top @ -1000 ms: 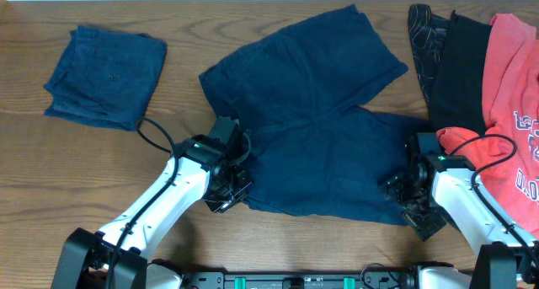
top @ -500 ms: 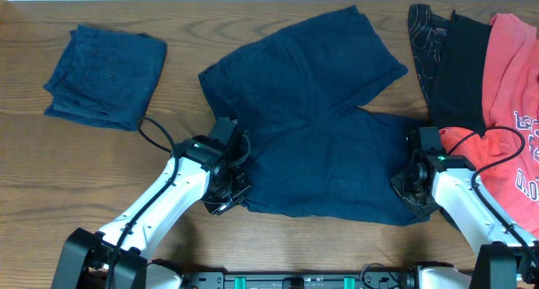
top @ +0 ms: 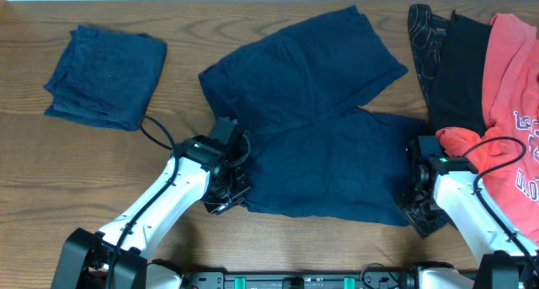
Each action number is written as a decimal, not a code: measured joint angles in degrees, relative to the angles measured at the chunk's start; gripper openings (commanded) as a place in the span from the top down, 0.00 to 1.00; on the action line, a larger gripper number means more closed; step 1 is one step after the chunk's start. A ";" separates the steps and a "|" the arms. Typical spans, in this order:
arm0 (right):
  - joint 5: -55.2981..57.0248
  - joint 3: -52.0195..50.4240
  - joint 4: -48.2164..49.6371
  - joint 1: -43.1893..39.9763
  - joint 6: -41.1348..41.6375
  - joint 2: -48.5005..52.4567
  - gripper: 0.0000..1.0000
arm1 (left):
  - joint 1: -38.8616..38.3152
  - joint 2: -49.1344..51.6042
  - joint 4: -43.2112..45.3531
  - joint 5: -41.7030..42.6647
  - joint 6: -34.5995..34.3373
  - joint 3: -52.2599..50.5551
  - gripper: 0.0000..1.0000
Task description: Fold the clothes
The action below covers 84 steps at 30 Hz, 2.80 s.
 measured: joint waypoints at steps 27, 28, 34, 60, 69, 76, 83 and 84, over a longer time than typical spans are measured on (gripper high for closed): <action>5.18 -6.21 15.26 -0.37 4.37 -2.12 0.99 | 0.00 0.00 -0.15 0.02 0.96 0.00 0.94; 5.14 -6.14 14.99 -0.37 3.56 -2.21 0.99 | 0.00 -0.02 -0.52 0.09 1.22 0.00 0.94; 4.22 -0.63 7.19 -0.79 -4.37 -5.44 0.99 | 0.00 -3.15 -6.12 0.42 3.37 0.74 0.94; -8.76 30.69 32.61 3.08 -43.54 -7.41 0.99 | -2.56 -28.09 6.05 -23.10 5.66 4.22 0.94; -8.68 30.80 45.90 7.91 -45.72 10.29 0.99 | 6.82 -13.31 20.22 -32.06 4.11 4.22 0.94; -8.66 30.80 53.53 10.19 -45.77 20.55 0.99 | 13.11 -1.14 35.45 -33.92 3.96 4.31 0.93; -7.87 30.80 62.45 11.91 -44.76 27.23 0.57 | 14.38 8.39 50.36 -34.99 5.62 4.31 0.62; -7.93 30.80 64.02 11.91 -44.50 27.82 0.48 | 14.51 9.05 52.89 -34.95 6.56 4.28 0.51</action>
